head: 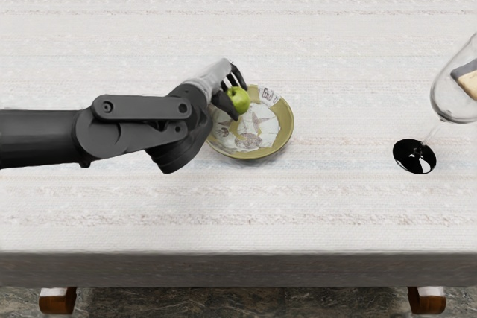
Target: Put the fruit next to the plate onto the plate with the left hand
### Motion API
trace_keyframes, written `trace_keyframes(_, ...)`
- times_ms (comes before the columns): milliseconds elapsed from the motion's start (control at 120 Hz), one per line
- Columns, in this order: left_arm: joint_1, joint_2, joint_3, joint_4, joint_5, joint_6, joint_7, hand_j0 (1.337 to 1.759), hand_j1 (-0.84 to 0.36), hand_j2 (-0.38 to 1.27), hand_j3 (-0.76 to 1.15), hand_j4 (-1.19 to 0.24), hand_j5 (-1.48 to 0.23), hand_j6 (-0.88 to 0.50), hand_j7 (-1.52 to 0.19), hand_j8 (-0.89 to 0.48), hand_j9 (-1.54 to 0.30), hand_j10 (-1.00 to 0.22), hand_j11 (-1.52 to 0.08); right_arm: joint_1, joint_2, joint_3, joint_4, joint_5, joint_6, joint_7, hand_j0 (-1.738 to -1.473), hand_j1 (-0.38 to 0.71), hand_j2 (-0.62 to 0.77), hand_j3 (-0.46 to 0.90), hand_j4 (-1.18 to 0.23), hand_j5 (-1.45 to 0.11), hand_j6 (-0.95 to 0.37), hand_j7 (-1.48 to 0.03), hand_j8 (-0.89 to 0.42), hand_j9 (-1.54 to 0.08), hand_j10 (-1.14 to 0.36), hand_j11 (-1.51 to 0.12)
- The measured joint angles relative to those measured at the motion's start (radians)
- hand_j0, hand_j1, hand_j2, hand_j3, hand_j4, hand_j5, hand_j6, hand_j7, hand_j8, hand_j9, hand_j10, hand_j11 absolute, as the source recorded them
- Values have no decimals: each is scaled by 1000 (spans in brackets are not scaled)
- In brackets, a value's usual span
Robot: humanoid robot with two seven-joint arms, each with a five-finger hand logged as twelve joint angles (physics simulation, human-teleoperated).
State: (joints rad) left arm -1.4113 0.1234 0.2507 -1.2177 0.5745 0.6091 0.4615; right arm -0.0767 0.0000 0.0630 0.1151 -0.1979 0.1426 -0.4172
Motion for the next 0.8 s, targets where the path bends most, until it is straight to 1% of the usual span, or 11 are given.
trace_keyframes(142, 21, 0, -9, -5, -1, 0, 0, 1655, -342, 497, 0, -636, -951, -433, -917, -501, -922, -680, -925, 0, 0, 0, 0, 0, 0, 0, -1658, -349, 0, 0, 0, 0, 0, 0, 0, 0, 0, 0)
trace_keyframes(233, 23, 1, -11, -6, -2, -14, 0, 1655, -337, 487, 0, -646, -930, -443, -897, -511, -902, -668, -904, 0, 0, 0, 0, 0, 0, 0, -1658, -349, 0, 0, 0, 0, 0, 0, 0, 0, 0, 0)
trace_keyframes(267, 23, 1, -12, -6, -2, -19, 0, 1656, -324, 449, 0, -653, -895, -453, -865, -516, -870, -647, -872, 0, 0, 0, 0, 0, 0, 0, -1658, -349, 0, 0, 0, 0, 0, 0, 0, 0, 0, 0)
trace_keyframes(350, 23, 2, -13, -6, -3, -25, -1, 1657, -221, 320, 0, -537, -728, -404, -709, -446, -712, -533, -714, 0, 0, 0, 0, 0, 0, 0, -1658, -349, 0, 0, 0, 0, 0, 0, 0, 0, 0, 0)
trace_keyframes(433, 17, 16, -19, -6, -6, -27, -3, 1657, -51, 217, 0, -375, -508, -287, -495, -315, -497, -373, -498, 0, 0, 0, 0, 0, 0, 0, -1658, -349, 0, 0, 0, 0, 0, 0, 0, 0, 0, 0)
trace_keyframes(483, 4, 58, -26, -14, -11, -29, -4, 1657, 31, 171, 0, -297, -402, -229, -392, -250, -394, -295, -395, 0, 0, 0, 0, 0, 0, 0, -1658, -349, 0, 0, 0, 0, 0, 0, 0, 0, 0, 0)
trace_keyframes(500, -1, 88, -34, -25, -12, -31, -5, 1657, 55, 158, 0, -275, -373, -212, -363, -232, -365, -274, -365, 0, 0, 0, 0, 0, 0, 0, -1658, -349, 0, 0, 0, 0, -1, 0, 0, 0, 0, 0)
trace_keyframes(525, -4, 146, -48, -49, -14, -36, -5, 1657, 86, 140, 0, -245, -332, -189, -324, -207, -325, -244, -326, 0, 0, 0, 0, 0, 0, 0, -1658, -349, 0, 0, 0, 0, -1, 0, 0, 0, 0, 0)
trace_keyframes(592, -22, 241, -78, -113, -17, -51, -5, 1658, 154, 102, 0, -181, -245, -141, -239, -154, -240, -180, -241, 0, 0, 0, 0, 0, 0, 0, -1658, -349, 0, 0, 0, 0, -1, 0, 0, 0, 0, 0)
trace_keyframes(708, -19, 417, -117, -221, -19, -93, -6, 1658, 232, 59, 0, -109, -147, -86, -143, -94, -144, -108, -144, 0, 0, 0, 0, 0, 0, 0, -1658, -349, 0, 0, 0, 0, -1, 0, 0, 0, 0, 0)
trace_keyframes(800, -15, 497, -128, -274, -19, -148, -6, 1658, 268, 39, 0, -75, -100, -60, -98, -65, -99, -75, -99, 0, 0, 0, 0, 0, 0, 0, -1658, -349, 0, 0, 0, 0, 0, 0, 0, 0, 0, 0)
